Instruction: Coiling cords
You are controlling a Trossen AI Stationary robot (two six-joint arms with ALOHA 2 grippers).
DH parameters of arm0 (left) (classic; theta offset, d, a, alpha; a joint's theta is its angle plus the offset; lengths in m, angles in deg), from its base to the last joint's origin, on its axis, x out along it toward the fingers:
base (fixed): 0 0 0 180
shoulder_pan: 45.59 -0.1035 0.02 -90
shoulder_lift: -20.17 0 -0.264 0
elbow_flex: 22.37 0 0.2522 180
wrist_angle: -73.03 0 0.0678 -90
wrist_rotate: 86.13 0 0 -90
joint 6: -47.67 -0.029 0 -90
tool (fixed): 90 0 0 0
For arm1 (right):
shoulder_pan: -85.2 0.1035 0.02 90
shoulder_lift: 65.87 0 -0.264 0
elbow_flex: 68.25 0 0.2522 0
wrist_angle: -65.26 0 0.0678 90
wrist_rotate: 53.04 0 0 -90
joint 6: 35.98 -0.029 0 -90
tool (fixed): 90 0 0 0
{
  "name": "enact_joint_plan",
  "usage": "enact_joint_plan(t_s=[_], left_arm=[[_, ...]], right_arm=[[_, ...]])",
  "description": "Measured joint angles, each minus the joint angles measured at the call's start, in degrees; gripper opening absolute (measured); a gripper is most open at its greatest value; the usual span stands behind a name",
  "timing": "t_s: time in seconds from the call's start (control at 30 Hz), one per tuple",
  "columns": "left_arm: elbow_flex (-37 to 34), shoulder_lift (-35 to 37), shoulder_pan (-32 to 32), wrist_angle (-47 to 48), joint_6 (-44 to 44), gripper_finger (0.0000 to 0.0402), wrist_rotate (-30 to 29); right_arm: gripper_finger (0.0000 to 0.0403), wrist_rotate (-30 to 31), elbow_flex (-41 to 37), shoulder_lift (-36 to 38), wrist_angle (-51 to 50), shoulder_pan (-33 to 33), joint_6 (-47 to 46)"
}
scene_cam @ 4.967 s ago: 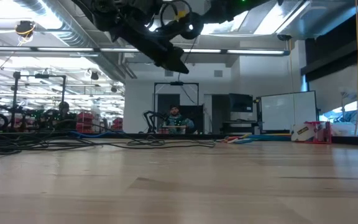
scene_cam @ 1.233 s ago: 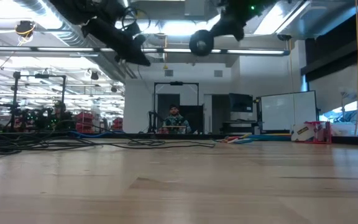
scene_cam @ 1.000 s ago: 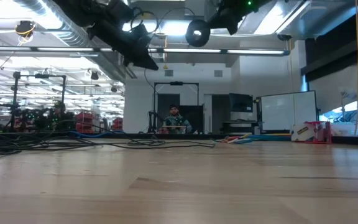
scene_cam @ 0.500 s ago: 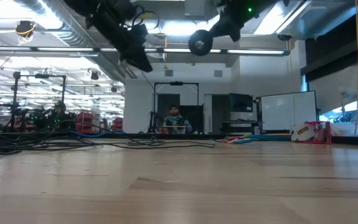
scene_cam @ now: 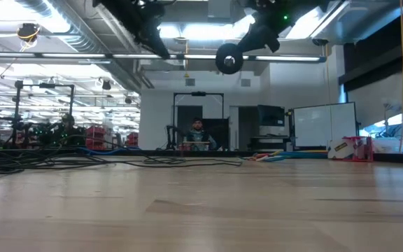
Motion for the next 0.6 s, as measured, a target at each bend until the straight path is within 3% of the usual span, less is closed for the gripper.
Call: enact_joint_plan(t_s=[0.23, 0.37, 0.6], left_arm=[[-8.85, -2.76, 5.46, -21.12, -3.88, 0.0145, 14.52], [-13.35, -4.48, 8.56, -32.99, -3.95, 0.0145, 15.93], [-15.96, -5.54, 11.1, -36.28, -4.95, 0.0144, 16.27]], right_arm=[[0.0003, -7.62, 0.0, -1.92, 0.5, 0.0, -1.83], [0.0003, -10.96, 0.0, -4.28, 0.72, 0.0, -3.34], [0.0003, -13.35, -0.02, -5.68, 2.31, 0.0, -3.68]])
